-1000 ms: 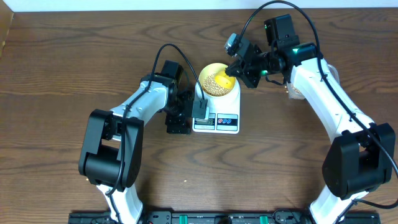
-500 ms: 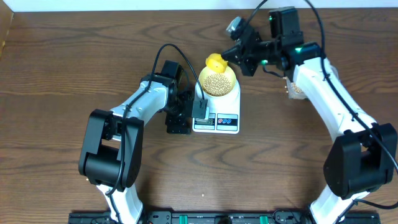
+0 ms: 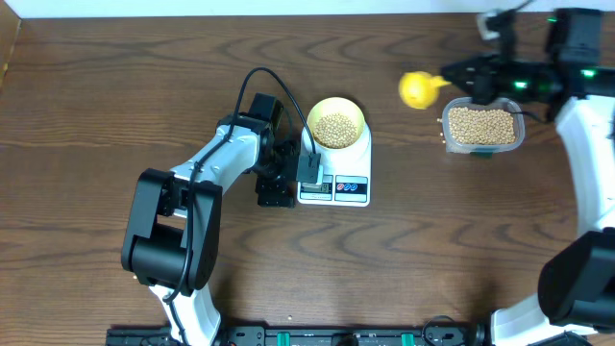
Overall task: Scoop item into bowl and weigh 50g on scale
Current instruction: 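Move the yellow scoop with the right gripper back to the soybean tub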
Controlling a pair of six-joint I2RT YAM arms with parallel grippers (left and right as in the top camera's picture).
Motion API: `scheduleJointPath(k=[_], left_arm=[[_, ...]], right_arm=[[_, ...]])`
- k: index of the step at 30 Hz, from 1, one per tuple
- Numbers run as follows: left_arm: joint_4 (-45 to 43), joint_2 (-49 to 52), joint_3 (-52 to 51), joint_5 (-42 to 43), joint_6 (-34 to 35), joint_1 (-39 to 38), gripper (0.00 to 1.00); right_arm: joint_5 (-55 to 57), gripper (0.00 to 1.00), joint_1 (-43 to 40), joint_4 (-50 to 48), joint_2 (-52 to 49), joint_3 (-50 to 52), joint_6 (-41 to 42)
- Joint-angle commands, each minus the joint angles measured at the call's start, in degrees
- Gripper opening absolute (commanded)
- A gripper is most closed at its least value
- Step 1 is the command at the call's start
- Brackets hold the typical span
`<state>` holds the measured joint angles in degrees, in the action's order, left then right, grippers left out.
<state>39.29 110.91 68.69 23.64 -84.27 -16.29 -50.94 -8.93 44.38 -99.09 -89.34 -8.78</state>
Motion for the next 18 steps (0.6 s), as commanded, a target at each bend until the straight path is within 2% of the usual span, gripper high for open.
scheduleJointPath(k=[1,4,8,13,18], left_arm=[[0.31,0.68,-0.66,1.14,-0.79,-0.50,0.98],[0.31,0.66,-0.66,1.16,-0.79,-0.52,0.98],[0.31,0.66,-0.66,1.16,-0.79,-0.50,0.98],[0.31,0.68,-0.66,1.16,-0.79,-0.50,0.98],[0.31,0.66,-0.66,1.16,-0.79,-0.50,0.98]], right_arm=[[11.58,0.01,-2.95,3.39,2.71,-1.36,5.55],[23.17,0.01,-3.69,7.13,3.48,-1.53,5.51],[31.32,0.01,-3.39,9.77,2.86,-1.49,4.39],[36.15,0.01,-2.91,9.33,1.18,-0.63,3.34],[36.46,0.01,-2.93,8.31,-1.88,-0.42,3.34]])
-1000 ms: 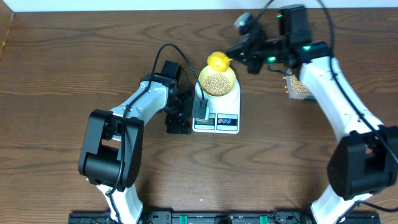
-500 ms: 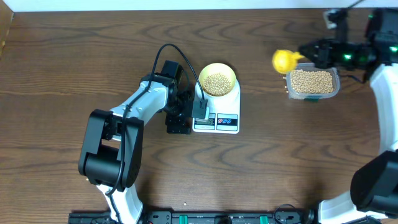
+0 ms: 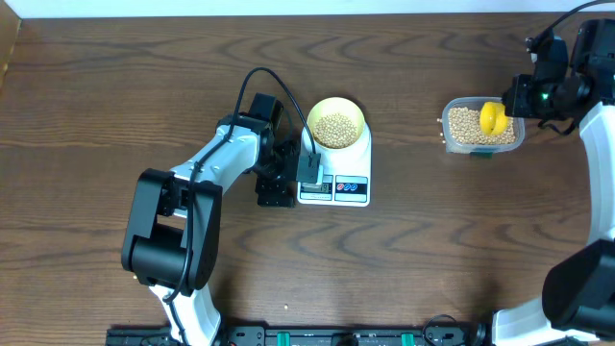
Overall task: Scoop item into bowl and weigh 50g on scale
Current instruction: 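Move the yellow scoop with the right gripper back to the soybean tub, then lower the scoop into the soybeans with the right gripper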
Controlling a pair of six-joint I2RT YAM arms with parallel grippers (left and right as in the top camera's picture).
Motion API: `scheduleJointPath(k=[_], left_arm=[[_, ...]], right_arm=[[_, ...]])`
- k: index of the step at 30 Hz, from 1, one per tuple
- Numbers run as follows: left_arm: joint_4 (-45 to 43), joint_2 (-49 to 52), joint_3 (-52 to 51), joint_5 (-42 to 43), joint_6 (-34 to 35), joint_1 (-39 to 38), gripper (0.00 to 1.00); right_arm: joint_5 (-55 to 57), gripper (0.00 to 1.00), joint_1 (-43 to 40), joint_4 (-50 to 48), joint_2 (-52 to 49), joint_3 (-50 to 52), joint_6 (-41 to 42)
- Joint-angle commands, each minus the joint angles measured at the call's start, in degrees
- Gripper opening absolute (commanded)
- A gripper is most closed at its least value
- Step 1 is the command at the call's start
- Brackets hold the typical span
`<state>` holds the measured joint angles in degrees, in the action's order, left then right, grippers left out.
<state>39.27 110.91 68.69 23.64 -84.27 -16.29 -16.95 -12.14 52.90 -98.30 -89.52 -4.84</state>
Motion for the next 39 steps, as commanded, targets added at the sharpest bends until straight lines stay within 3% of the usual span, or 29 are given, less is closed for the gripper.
scheduleJointPath(k=[1,13,39], left_arm=[[0.33,0.68,-0.66,1.16,-0.79,-0.50,0.98],[0.33,0.66,-0.66,1.16,-0.79,-0.50,0.98],[0.33,0.66,-0.66,1.16,-0.79,-0.50,0.98]], right_arm=[[2.47,0.01,0.31,-0.44,-3.28,-0.24,-0.59],[2.43,0.01,0.31,-2.97,-9.60,-0.24,-0.50],[-0.66,0.01,0.09,-5.25,-9.88,0.59,0.31]])
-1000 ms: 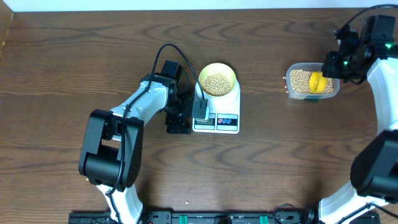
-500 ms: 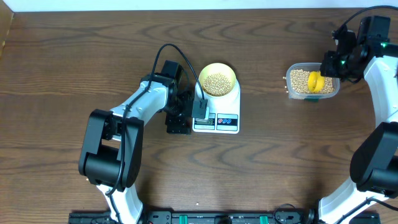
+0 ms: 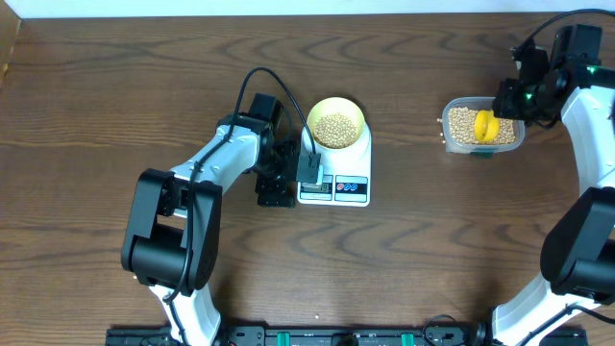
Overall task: Scoop item into bowl and weigh 50g on scale
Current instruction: 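Lower the scoop into the soybeans with the right gripper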
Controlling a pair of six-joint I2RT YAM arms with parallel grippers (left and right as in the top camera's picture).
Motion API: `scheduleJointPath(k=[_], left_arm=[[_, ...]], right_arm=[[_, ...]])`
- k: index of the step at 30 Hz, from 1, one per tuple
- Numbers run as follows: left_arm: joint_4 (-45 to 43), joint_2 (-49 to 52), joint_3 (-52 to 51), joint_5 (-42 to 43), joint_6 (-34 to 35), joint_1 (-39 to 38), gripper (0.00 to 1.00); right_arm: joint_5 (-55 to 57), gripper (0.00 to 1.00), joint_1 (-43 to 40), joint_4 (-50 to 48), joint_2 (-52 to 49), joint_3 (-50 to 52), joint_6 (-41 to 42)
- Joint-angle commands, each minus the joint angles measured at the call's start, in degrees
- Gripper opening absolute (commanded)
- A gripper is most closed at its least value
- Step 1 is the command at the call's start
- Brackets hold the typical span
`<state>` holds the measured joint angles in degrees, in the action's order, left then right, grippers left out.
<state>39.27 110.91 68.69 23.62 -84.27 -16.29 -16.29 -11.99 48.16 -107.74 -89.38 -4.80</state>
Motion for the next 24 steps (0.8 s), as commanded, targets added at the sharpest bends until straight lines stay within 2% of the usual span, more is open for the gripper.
scheduleJointPath(k=[1,7,15,24], left_arm=[[0.33,0.68,-0.66,1.18,-0.79,-0.50,0.98],[0.33,0.68,-0.66,1.18,-0.79,-0.50,0.98],[0.33,0.68,-0.66,1.18,-0.79,-0.50,0.98],[0.33,0.66,-0.66,1.18,-0.79,-0.50,0.98]], right_arm=[[-1.81,0.01,-0.48,-0.81,0.11,0.31,0.26],[-9.77,0.01,-4.28,-2.01,3.06,0.09,1.60],[-24.04,0.01,-11.98,2.29,3.93,0.09,1.14],[-44.74,0.01,-16.04,4.33,3.93,0.09,-4.02]])
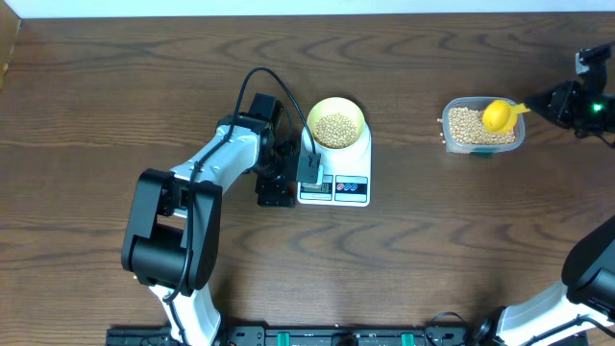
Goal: Scoop item into bowl and weigh 50g on scale
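A yellow bowl (335,125) filled with beans stands on the white scale (336,181) at the table's middle. My left gripper (307,173) rests at the scale's left edge, with a dark finger lying over that edge; how its jaws stand is hidden. A clear container of beans (471,128) sits at the right. A yellow scoop (497,115) hovers over the container's right part, its handle pointing right into my right gripper (540,102), which is shut on it. What the scoop carries cannot be made out.
A black cable (259,77) loops from the left arm behind the scale. The left arm's base (168,240) stands at the front left. The table's right edge lies close behind the right gripper.
The scoop was tilted down into the beans with the right gripper just above the container's right rim. Now it sits level over the container's right part, and the gripper has drawn back to the right.
The right gripper first held the scoop in the air left of the container, toward the bowl. Then the scoop was over the beans in the container, then dipped into them, and now sits level above them. The left arm, scale and bowl stayed still.
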Controlling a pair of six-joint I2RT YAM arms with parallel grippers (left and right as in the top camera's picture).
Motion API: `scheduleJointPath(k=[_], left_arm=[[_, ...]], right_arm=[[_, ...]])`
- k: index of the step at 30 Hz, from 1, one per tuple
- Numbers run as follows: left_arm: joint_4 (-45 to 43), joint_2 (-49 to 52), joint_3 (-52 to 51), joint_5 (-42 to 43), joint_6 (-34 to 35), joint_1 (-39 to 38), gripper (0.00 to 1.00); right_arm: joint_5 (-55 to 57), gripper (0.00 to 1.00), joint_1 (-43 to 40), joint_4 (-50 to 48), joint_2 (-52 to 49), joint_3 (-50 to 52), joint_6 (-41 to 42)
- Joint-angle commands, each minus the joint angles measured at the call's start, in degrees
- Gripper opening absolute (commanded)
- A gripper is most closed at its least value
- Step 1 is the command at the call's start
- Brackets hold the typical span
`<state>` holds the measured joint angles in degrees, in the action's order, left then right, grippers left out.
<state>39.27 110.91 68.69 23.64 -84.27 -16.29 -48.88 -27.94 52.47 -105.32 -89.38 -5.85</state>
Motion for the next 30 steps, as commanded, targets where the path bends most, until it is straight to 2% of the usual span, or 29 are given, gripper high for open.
scheduleJointPath(k=[1,13,19,26,30], left_arm=[[0.33,0.66,-0.66,1.16,-0.79,-0.50,0.98],[0.33,0.68,-0.66,1.16,-0.79,-0.50,0.98],[0.33,0.66,-0.66,1.16,-0.79,-0.50,0.98],[0.33,0.66,-0.66,1.16,-0.79,-0.50,0.98],[0.33,0.66,-0.66,1.16,-0.79,-0.50,0.98]], right_arm=[[-14.14,0.01,0.20,0.00,1.49,0.11,-3.43],[-18.43,0.01,12.76,-4.15,1.49,0.11,-5.29],[-19.04,0.01,19.08,-5.16,1.49,0.11,-11.82],[-22.75,0.01,20.28,-5.84,1.49,0.11,-15.02],[-20.87,0.01,19.78,-5.97,1.49,0.11,-14.97]])
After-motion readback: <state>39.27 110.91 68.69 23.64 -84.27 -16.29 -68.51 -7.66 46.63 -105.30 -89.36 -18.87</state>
